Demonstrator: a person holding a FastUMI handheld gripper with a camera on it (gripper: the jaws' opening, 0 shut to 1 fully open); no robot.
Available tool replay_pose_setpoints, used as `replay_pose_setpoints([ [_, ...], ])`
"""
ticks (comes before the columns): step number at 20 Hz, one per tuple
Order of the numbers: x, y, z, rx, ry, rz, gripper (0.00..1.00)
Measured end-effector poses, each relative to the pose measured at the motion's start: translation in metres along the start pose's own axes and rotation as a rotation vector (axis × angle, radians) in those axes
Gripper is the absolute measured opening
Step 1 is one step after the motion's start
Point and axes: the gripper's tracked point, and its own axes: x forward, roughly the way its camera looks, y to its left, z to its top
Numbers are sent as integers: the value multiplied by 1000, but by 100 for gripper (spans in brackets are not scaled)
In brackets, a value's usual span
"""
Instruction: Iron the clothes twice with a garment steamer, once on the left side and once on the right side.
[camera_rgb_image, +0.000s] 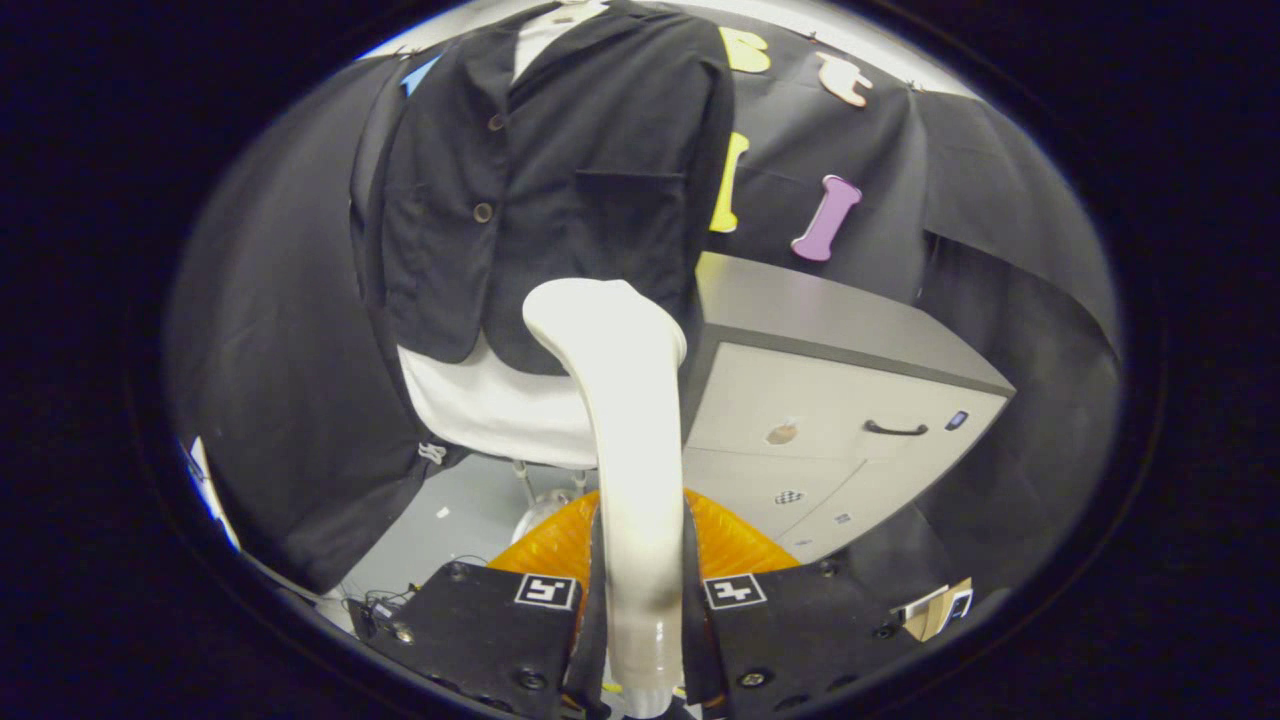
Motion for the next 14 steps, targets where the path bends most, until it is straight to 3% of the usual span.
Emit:
replay_pose_setpoints([
  [14,-102,-190,-18,202,-70,17,33],
])
